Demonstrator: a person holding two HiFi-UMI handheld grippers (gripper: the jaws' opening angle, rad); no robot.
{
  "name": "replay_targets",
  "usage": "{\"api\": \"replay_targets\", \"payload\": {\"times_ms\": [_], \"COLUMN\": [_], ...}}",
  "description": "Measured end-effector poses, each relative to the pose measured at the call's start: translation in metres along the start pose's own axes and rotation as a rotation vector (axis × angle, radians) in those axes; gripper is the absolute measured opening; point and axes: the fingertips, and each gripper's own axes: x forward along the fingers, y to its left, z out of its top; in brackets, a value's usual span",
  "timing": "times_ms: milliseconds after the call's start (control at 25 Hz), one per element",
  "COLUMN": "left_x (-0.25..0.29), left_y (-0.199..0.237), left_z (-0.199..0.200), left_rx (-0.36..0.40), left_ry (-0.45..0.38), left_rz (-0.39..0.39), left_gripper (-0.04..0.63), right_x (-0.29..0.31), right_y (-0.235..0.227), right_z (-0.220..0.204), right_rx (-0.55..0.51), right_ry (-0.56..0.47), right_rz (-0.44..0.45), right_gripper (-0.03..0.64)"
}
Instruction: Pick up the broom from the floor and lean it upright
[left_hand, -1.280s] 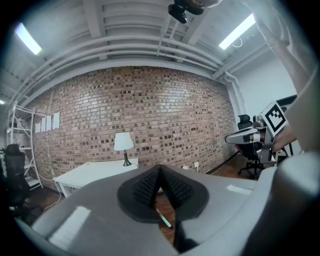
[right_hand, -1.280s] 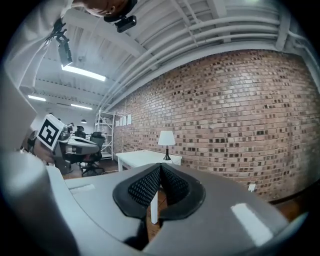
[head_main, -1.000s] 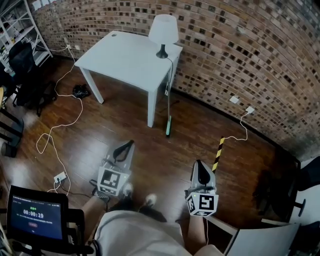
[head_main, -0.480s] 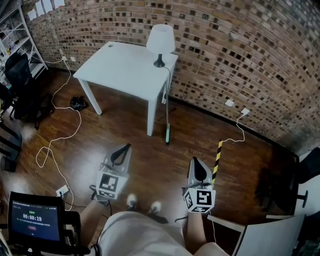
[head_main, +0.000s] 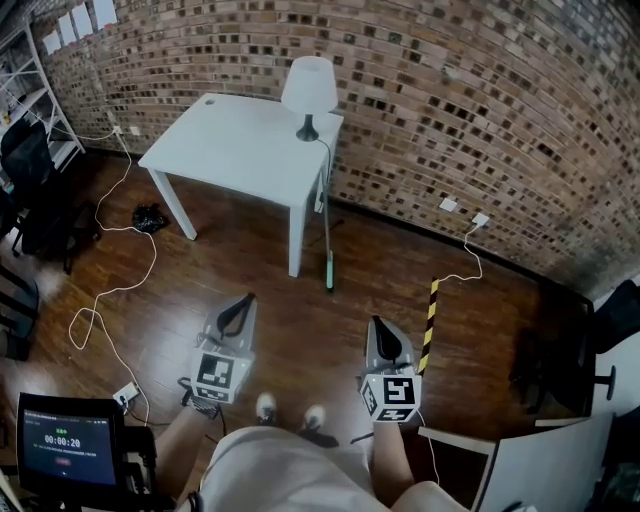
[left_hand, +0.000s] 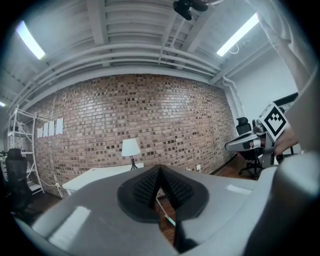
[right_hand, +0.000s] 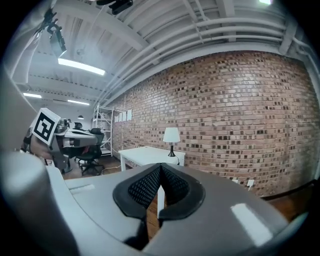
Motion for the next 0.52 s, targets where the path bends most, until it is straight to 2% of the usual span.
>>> {"api": "replay_targets", "payload": {"times_ms": [520], "left_x": [0.0006], "left_y": [-0.0036], "left_z": [0.0006], "left_rx": [0.001], "left_ry": [-0.008], "left_rz": [-0.008], "left_gripper": [-0.005], "right_x": [0.0086], "right_y": [0.005], "right_z": [0.0036], "right_rx": [-0.024], "right_ry": [-0.002], "right_rz": [0.014], "right_gripper": [0.012]}}
